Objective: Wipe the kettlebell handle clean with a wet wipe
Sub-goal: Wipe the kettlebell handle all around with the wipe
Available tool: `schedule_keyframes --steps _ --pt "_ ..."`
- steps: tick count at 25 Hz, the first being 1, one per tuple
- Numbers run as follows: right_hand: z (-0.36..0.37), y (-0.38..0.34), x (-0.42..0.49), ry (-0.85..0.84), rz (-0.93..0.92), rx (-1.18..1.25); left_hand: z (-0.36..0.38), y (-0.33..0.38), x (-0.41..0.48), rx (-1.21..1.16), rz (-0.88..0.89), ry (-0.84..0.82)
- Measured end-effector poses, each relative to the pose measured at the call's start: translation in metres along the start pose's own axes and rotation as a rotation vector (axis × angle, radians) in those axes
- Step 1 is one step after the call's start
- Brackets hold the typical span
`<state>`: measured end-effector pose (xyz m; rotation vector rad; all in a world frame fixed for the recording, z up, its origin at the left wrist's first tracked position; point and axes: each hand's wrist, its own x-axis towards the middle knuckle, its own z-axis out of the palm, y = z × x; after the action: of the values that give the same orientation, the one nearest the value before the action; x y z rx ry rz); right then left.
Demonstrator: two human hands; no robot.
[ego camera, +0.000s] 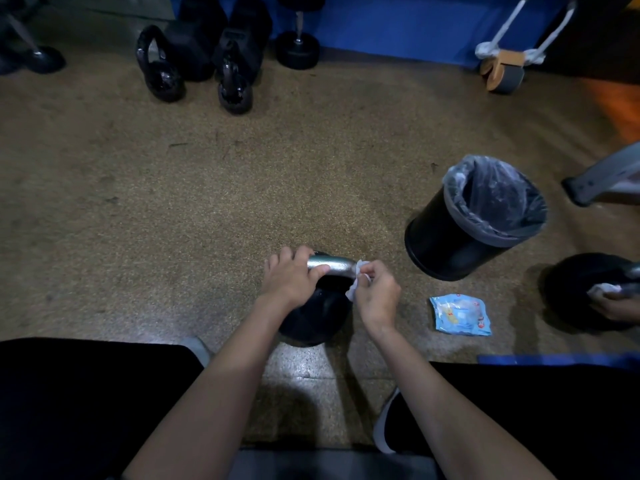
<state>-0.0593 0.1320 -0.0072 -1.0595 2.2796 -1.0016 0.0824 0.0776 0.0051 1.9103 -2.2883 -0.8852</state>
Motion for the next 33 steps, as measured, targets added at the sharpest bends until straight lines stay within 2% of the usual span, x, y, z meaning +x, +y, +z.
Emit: schedule_keyframes --steps 4,9,14,17,19,21,25,27,30,33 --pt "-0.007 -0.004 0.004 0.006 0.045 0.030 0.000 -0.003 0.000 -0.007 0.023 0.006" --pt "0.006 0.003 -0.003 0.007 -0.065 0.044 0.004 -0.004 0.002 0.018 0.024 0.035" --pt "0.011 0.009 0.005 0.005 0.028 0.107 0.009 -0.009 0.003 0.043 0.074 0.128" --pt "0.015 0.011 -0.002 0.004 -0.034 0.106 0.006 -0.015 0.004 -0.098 0.035 0.145" --pt "0.016 0.016 -0.003 -0.002 0.023 0.149 0.003 -0.020 0.006 -0.195 -0.048 0.117" --pt "0.014 0.014 0.001 0.002 0.109 0.193 0.005 -0.024 0.006 -0.187 -0.088 0.095" --pt "0.013 0.009 -0.002 0.044 0.059 0.136 0.006 -0.021 0.001 -0.307 -0.130 0.077" --pt "0.012 0.011 -0.006 0.034 0.043 0.113 0.005 -0.019 -0.002 -0.353 -0.123 0.078" --pt "0.008 0.008 -0.002 0.011 0.118 0.150 0.004 -0.018 -0.005 -0.378 -0.098 0.077" --pt "0.010 0.006 -0.001 0.047 0.090 0.124 0.005 -0.019 -0.005 -0.394 -0.103 0.082"
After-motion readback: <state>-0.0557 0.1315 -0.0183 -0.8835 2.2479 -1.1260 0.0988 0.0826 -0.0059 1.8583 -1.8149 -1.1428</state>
